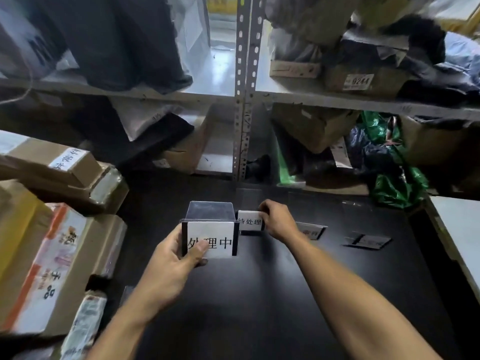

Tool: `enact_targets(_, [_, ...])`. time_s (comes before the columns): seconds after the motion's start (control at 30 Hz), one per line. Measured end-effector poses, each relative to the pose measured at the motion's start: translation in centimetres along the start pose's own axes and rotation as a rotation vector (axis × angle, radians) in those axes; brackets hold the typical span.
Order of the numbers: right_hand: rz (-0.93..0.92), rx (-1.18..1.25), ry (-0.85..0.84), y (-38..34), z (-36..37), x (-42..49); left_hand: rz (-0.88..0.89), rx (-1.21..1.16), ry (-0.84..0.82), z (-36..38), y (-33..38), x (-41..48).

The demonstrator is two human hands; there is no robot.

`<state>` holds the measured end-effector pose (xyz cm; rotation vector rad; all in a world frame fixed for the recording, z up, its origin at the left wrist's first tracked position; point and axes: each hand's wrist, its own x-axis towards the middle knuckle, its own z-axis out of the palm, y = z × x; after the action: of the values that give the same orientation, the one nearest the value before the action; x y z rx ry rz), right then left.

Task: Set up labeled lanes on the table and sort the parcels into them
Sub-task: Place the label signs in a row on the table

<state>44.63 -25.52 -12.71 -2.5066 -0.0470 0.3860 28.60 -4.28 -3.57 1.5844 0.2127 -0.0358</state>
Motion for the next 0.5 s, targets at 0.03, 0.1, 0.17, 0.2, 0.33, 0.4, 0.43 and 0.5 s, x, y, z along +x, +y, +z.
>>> enact_targets(0.03, [0.002,-0.008,-0.011,0.2,0.3,0.3,-0.006,-0.001,0.009,0.1,-0.4,0.1])
enact_targets(0.1, [-0.005,-0.027,-0.035,0.4,0.8,0.7,-0.014,-0.011,0.024,0.1,-0.9,0.3])
enact_targets(0.17, [-0.012,-0.040,-0.050,0.6,1.0,0.9,-0.017,-0.020,0.028,0.1,-1.3,0.4])
enact_targets(0.2, [-0.014,-0.042,-0.053,0.7,1.1,0.9,-0.016,-0.025,0.032,0.1,-1.5,0.4])
enact_targets(0.33, [-0.017,-0.047,-0.062,0.9,1.1,1.1,-0.019,-0.038,0.044,0.0,-1.5,0.1])
enact_targets(0.4, [-0.011,-0.054,-0.081,0.7,0.9,1.1,-0.019,-0.049,0.050,-0.3,-1.6,-0.2])
enact_targets(0.43, [-0.008,-0.057,-0.093,0.6,0.8,1.1,-0.015,-0.053,0.049,-0.5,-1.6,-0.3])
enact_targets(0.5, [-0.004,-0.053,-0.108,0.2,0.4,0.6,-0.016,-0.052,0.045,-0.8,-1.3,-0.9])
